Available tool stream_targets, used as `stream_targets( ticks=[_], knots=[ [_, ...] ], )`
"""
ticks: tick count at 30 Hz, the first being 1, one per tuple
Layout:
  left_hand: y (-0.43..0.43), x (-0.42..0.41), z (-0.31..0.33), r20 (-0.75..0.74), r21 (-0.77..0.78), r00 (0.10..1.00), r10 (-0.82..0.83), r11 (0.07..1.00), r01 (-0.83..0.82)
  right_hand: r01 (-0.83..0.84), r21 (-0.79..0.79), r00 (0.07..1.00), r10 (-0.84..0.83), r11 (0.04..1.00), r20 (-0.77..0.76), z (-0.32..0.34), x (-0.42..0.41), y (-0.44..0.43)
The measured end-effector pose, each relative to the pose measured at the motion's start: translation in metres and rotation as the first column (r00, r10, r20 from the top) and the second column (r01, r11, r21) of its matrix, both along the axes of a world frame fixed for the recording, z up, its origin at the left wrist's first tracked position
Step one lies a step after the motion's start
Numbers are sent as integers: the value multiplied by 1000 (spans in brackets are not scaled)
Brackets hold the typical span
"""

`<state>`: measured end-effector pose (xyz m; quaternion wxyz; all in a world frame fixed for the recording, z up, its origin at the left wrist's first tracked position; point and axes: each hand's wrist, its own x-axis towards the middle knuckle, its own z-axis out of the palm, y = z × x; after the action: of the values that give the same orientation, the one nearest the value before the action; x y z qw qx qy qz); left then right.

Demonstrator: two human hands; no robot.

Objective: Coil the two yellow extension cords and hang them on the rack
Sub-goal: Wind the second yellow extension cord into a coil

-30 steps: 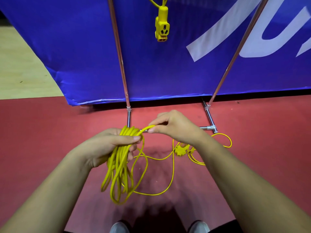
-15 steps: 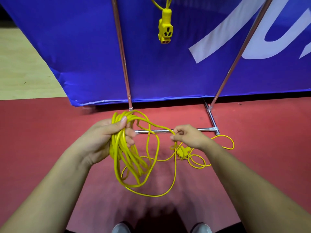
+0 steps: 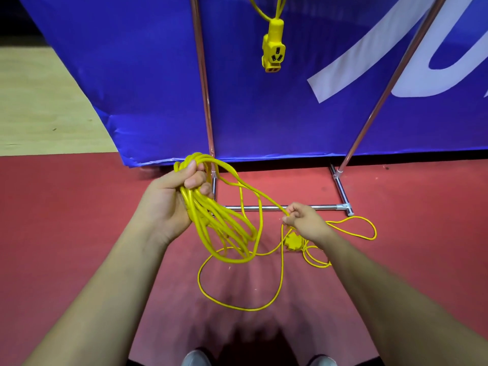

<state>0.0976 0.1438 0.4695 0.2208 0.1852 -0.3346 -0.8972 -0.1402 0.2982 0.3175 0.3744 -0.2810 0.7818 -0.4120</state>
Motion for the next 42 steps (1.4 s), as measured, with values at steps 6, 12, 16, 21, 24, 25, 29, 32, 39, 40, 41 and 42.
stream_targets(
  ticks=[6, 12, 16, 21, 24, 25, 29, 32, 39, 40, 41, 42],
  knots=[
    [0, 3, 3, 54, -84, 998, 11, 996, -7, 326, -234, 896, -220, 916, 386, 10, -7, -4],
    [1, 0, -1, 209, -306, 968, 140, 949, -71, 76, -28, 990, -79, 997, -113, 28, 8, -14],
    [-2, 1, -11, 300, -494, 931, 209, 869, -35, -411, 186, 810, 451, 892, -375, 88, 25, -19],
    [14, -4, -20, 504, -498, 861, 69, 838, 224, -716, 115, 690, 723, 689, -34, 142, 52, -17],
    [29, -5, -19, 552, -397, 819, -159, 813, 425, -629, -107, 773, 634, 770, 19, 149, 56, -18],
    [30, -4, -17, 540, -387, 822, -183, 812, 436, -561, -180, 817, 576, 808, 38, 149, 55, -19],
    [25, -6, -7, 327, -262, 931, -160, 932, 252, -363, -308, 913, 402, 880, 72, 134, 40, -17],
    [17, -6, -4, 227, -102, 968, -105, 986, 130, -234, -327, 942, 297, 915, 156, 116, 23, -9],
    [16, 3, -12, 463, -260, 871, -165, 914, 311, -18, -380, 961, 121, 925, 250, 104, 11, -6],
    [16, 5, -12, 459, -240, 870, -182, 917, 318, -37, -382, 965, 132, 924, 226, 108, 12, -7],
    [15, 7, -11, 434, -213, 877, -204, 923, 320, -72, -380, 972, 151, 922, 181, 112, 14, -9],
    [14, 8, -10, 400, -187, 888, -225, 929, 319, -110, -372, 979, 166, 922, 122, 115, 15, -10]
  ],
)
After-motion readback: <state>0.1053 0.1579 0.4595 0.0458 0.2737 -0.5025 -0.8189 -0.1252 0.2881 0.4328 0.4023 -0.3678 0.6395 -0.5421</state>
